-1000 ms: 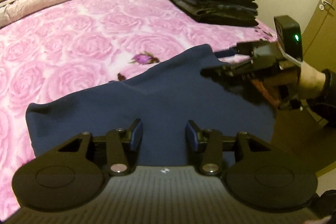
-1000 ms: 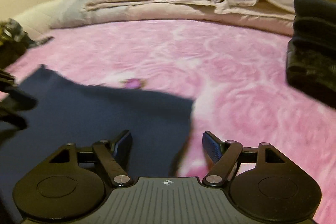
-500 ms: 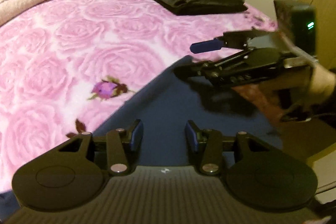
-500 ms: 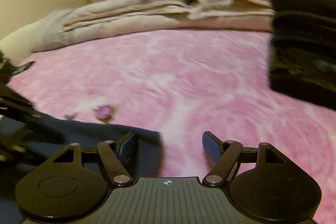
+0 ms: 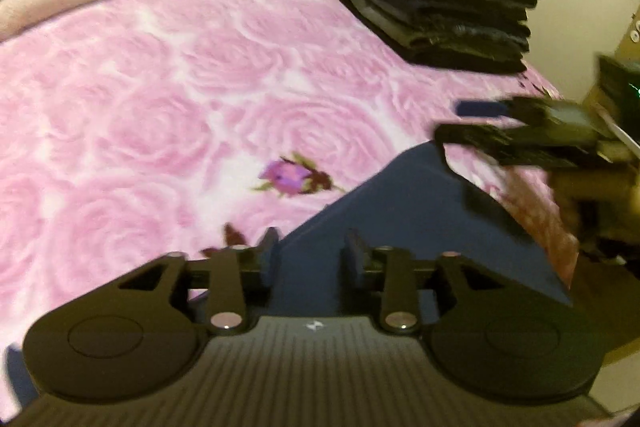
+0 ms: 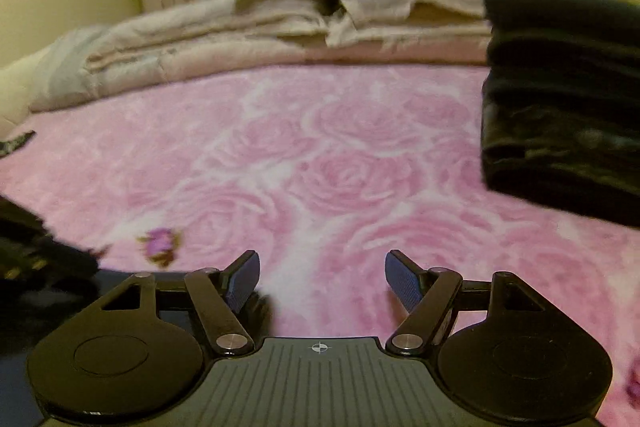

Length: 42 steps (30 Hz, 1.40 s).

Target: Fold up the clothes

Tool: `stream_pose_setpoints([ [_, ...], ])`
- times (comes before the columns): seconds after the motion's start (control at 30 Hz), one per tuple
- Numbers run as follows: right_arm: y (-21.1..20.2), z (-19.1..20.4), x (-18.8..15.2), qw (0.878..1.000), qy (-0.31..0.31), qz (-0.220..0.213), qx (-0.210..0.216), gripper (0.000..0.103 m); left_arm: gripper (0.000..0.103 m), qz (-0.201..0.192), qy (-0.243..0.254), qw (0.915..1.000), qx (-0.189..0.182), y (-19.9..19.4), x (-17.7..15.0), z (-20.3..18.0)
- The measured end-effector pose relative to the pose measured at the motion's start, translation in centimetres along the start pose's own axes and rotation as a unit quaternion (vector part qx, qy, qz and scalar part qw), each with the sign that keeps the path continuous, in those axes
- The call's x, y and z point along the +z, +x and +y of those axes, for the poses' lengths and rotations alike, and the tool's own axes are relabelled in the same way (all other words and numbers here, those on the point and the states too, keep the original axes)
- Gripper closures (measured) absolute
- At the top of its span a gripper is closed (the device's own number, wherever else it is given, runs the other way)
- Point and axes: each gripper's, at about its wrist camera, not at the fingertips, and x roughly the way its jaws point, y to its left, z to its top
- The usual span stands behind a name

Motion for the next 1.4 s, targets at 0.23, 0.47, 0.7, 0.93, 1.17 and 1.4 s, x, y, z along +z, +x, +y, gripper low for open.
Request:
stream_pose_setpoints([
  [0.23, -7.3, 3.4, -6.5, 0.995, 0.013, 0.014, 0.094, 0.03, 0.059, -0.029, -0.008, 0.9995, 0.003, -7.6, -4.3, -1.2],
  [0.47, -10.4, 4.4, -9.8, 0.999, 0.005, 0.035, 0.016, 0.03, 0.058, -0.009, 0.006, 0.9981, 0.06, -11.6, -10.4, -1.7],
  [0.7, -13.3, 10.0, -10.1, 0.995, -0.07, 0.002, 0.067, 0.03, 0.052, -0.027, 0.005, 0.9962, 0.083, -14.1, -13.1, -3.6],
  [0.93, -11.3, 13.3, -11.5, 0.986, -0.154, 0.045, 0.044, 0.03, 0.052, -0.028, 0.032, 0.9932, 0.108, -14.8, -14.0, -4.2],
  [1.17, -12.5, 13.4, -11.8, 0.982, -0.183, 0.031, 0.043, 0.03, 0.052, -0.054, 0.108, 0.9831, 0.138, -18.3, -15.4, -6.3],
  [1.4, -12.5, 15.1, -11.9, 0.974, -0.218, 0.027, 0.05, 0.03, 0.047, -0.015, 0.214, 0.9658, 0.145, -15.2, -18.1, -9.5],
])
